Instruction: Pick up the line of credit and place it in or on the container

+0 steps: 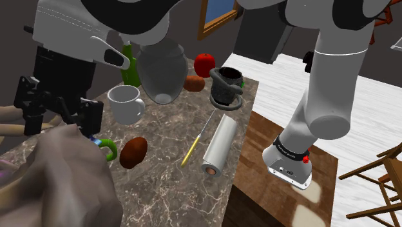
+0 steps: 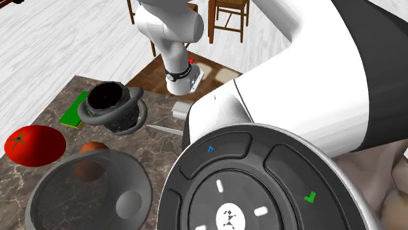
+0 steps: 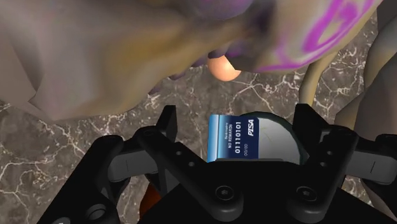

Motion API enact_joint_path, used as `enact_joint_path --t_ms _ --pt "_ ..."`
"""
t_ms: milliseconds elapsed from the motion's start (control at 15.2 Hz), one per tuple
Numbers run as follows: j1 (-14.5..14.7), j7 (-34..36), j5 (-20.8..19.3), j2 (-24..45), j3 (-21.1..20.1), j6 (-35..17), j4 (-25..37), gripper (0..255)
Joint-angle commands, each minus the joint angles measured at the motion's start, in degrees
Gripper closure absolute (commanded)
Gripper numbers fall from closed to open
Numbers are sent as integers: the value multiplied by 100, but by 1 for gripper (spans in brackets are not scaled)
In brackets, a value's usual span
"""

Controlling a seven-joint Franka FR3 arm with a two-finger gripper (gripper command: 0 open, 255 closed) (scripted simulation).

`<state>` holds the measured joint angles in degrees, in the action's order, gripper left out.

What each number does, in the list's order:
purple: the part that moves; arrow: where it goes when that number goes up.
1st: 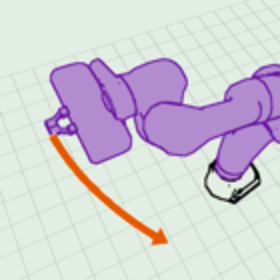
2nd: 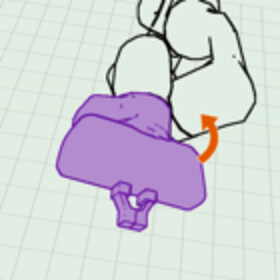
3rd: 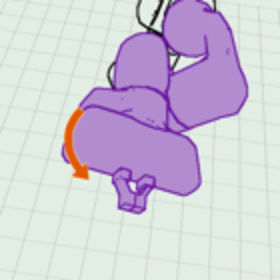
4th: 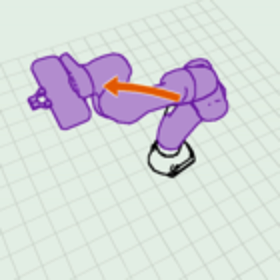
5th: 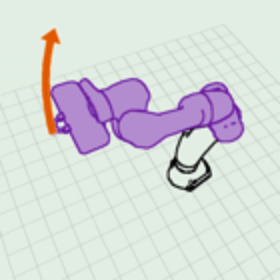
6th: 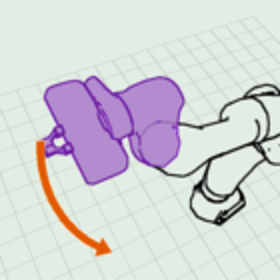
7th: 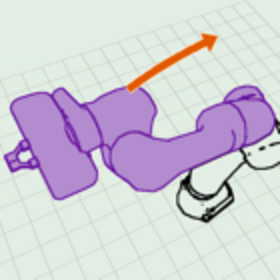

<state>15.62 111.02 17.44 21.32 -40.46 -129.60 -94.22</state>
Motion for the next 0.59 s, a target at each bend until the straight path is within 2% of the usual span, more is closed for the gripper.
enact_joint_path --t_ms 0,132,528 --pt "-234 -70 97 192 164 -25 -69 0" --pt "-369 -74 103 117 76 82 -60 0" --pt "-412 -56 71 131 22 76 -62 0"
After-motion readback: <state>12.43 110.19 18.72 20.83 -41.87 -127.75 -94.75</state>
